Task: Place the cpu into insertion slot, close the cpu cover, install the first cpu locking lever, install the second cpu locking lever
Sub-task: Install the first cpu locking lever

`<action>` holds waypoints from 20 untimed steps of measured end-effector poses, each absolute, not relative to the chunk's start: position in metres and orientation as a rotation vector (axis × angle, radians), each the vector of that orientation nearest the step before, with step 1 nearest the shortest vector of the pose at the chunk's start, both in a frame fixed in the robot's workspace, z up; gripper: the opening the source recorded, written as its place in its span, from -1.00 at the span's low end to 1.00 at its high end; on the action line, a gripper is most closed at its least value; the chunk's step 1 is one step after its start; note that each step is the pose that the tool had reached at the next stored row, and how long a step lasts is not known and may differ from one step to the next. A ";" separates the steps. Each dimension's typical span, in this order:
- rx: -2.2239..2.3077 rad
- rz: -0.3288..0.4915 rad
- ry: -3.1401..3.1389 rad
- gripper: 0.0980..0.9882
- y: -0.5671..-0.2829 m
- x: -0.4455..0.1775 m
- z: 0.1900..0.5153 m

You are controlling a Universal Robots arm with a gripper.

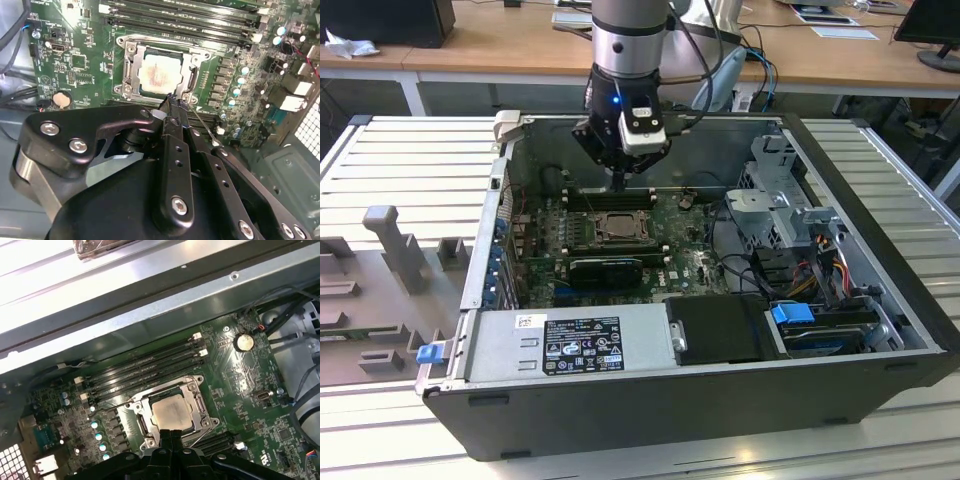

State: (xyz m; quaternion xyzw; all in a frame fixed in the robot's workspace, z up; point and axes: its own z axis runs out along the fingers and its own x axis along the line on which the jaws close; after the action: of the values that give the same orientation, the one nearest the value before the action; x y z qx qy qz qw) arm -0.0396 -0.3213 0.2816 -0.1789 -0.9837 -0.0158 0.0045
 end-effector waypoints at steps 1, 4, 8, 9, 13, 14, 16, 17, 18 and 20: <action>-0.556 -0.050 -3.083 -0.98 -0.321 -0.040 0.281; -0.551 -0.051 -3.089 -0.98 -0.321 -0.053 0.279; -0.529 -0.053 -3.099 -0.98 -0.321 -0.064 0.274; -0.476 -0.053 -3.107 -0.98 -0.321 -0.064 0.272; -0.424 -0.055 -3.117 -0.98 -0.321 -0.078 0.270; -0.424 -0.055 -3.118 -0.98 -0.321 -0.082 0.270; -0.424 -0.055 -3.118 -0.98 -0.321 -0.089 0.270; -0.424 -0.055 -3.119 -0.98 -0.321 -0.091 0.270; -0.424 -0.055 -3.119 -0.98 -0.321 -0.094 0.270; -0.424 -0.055 -3.119 -0.98 -0.321 -0.097 0.269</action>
State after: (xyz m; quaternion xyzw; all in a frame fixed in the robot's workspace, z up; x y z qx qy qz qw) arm -0.0972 -0.3211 0.2694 -0.1346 -0.9907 -0.0175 -0.0031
